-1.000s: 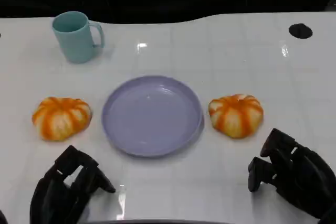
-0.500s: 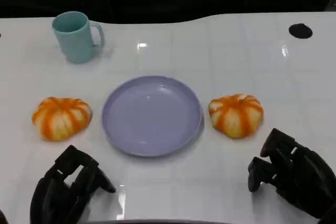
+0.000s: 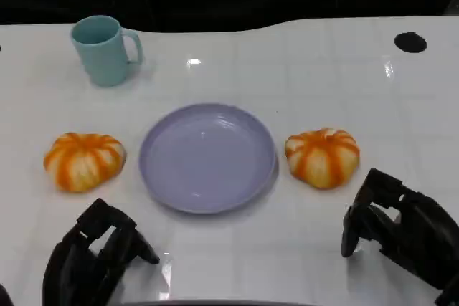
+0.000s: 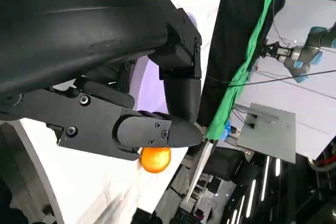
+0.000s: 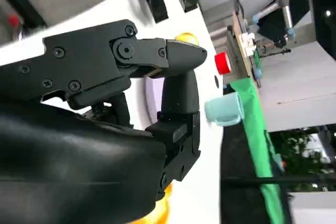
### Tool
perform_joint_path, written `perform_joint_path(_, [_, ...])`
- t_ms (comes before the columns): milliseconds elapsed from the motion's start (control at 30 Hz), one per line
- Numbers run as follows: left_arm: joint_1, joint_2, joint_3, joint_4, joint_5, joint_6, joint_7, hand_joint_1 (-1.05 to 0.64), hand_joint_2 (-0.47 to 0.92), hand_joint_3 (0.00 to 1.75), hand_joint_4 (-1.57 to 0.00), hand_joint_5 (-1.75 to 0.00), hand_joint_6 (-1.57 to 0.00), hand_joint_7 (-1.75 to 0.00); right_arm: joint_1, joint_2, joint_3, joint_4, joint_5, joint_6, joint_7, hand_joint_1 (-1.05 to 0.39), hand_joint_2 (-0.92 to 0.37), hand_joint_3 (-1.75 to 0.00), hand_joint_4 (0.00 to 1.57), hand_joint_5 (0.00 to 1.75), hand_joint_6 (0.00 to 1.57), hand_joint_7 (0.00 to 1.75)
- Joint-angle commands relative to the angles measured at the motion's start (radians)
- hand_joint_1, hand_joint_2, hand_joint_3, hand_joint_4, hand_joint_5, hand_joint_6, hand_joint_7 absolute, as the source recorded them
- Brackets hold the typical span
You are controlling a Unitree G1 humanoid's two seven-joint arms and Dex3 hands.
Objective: Grasp the bread from the table and place it into the plate.
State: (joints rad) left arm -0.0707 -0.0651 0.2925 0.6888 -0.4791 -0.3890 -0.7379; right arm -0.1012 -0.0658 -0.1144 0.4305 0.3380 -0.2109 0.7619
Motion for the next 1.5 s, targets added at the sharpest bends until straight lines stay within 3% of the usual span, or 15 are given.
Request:
perform_joint_path(33, [-0.01,0.009,0.003,0.002,0.0,-0.011,0.0,-0.56,0.92,0.25,-0.63,-1.75,-0.52,-1.5,-0.014,-0.024,-0.007,-0.012,-0.024,-0.074,-0.031,-0.48,-0.92,-0.32,0.43,1.62,0.47,1.19])
perform_joint_path(100, [-0.006,0.006,0.003,-0.003,0.002,-0.009,0.007,-0.56,0.92,0.25,-0.63,-1.75,-0.52,-1.5,-0.016,-0.042,0.002,-0.029,-0.059,-0.117,-0.052,-0.47,-0.92,-0.31,0.42,1.55,0.47,1.12])
perform_joint_path(200, [0.001,0.002,0.002,-0.011,0.005,-0.007,0.016,-0.55,0.92,0.25,-0.62,-1.75,-0.51,-1.51,-0.023,-0.077,0.014,-0.056,-0.132,-0.202,-0.085,-0.43,-0.92,-0.24,0.43,1.19,0.53,0.66])
perform_joint_path(233, [-0.001,0.003,0.002,-0.008,0.006,-0.011,0.015,-0.55,0.92,0.25,-0.62,-1.75,-0.51,-1.51,-0.026,-0.093,0.02,-0.062,-0.173,-0.241,-0.106,-0.42,-0.92,-0.23,0.43,1.15,0.53,0.61])
perform_joint_path(333, [0.002,0.0,0.003,-0.011,0.002,-0.003,0.017,-0.55,0.92,0.25,-0.61,-1.75,-0.51,-1.5,-0.036,-0.151,0.04,-0.078,-0.345,-0.378,-0.21,-0.47,-0.92,-0.17,0.52,0.54,0.58,0.17])
perform_joint_path(367, [0.005,-0.002,0.003,-0.014,0.001,0.002,0.02,-0.55,0.92,0.25,-0.61,-1.75,-0.51,-1.5,-0.038,-0.163,0.046,-0.078,-0.384,-0.406,-0.241,-0.49,-0.92,-0.15,0.55,0.4,0.59,0.1])
perform_joint_path(433, [0.006,-0.003,0.004,-0.015,0.0,0.004,0.019,-0.55,0.92,0.24,-0.61,-1.75,-0.52,-1.5,-0.046,-0.194,0.057,-0.076,-0.461,-0.463,-0.298,-0.49,-0.92,-0.14,0.56,0.32,0.59,0.05])
perform_joint_path(467, [0.006,-0.003,0.004,-0.014,-0.001,0.003,0.017,-0.55,0.92,0.24,-0.61,-1.75,-0.52,-1.5,-0.051,-0.211,0.062,-0.074,-0.499,-0.492,-0.325,-0.48,-0.92,-0.1,0.51,0.25,0.52,0.02])
perform_joint_path(567, [0.005,-0.007,0.009,-0.007,-0.013,0.004,0.003,-0.53,0.92,0.24,-0.61,-1.75,-0.5,-1.49,-0.083,-0.251,0.078,-0.043,-0.602,-0.577,-0.412,-0.48,-0.92,-0.06,0.42,0.14,0.41,0.0])
perform_joint_path(700, [0.005,-0.006,0.009,-0.005,-0.006,-0.001,0.015,-0.53,0.92,0.24,-0.61,-1.75,-0.5,-1.49,-0.118,-0.29,0.109,-0.031,-0.732,-0.599,-0.525,-0.5,-0.92,-0.03,0.32,0.06,0.34,0.0])
perform_joint_path(900, [0.002,0.002,0.006,-0.001,0.006,-0.018,0.008,-0.55,0.92,0.27,-0.61,-1.75,-0.48,-1.54,-0.16,-0.335,0.17,-0.063,-0.982,-0.558,-0.727,-0.52,-0.9,0.0,0.26,0.01,0.27,0.0])
perform_joint_path(1100, [0.003,0.004,0.009,0.003,0.0,-0.015,0.001,-0.54,0.92,0.26,-0.62,-1.75,-0.48,-1.54,-0.194,-0.358,0.237,-0.044,-1.101,-0.519,-0.87,-0.5,-0.88,0.0,0.22,0.0,0.24,0.0])
perform_joint_path(1233, [0.006,0.002,0.009,-0.006,0.001,-0.013,0.012,-0.55,0.92,0.25,-0.62,-1.75,-0.49,-1.54,-0.27,-0.364,0.317,0.035,-1.224,-0.478,-1.006,-0.47,-0.84,0.0,0.25,0.02,0.25,0.0])
perform_joint_path(1500, [0.009,0.005,0.012,-0.008,-0.005,-0.001,0.01,-0.55,0.92,0.24,-0.61,-1.75,-0.48,-1.55,-0.393,-0.357,0.469,0.195,-1.328,-0.375,-1.127,-0.48,-0.86,-0.01,0.25,0.01,0.25,0.0])
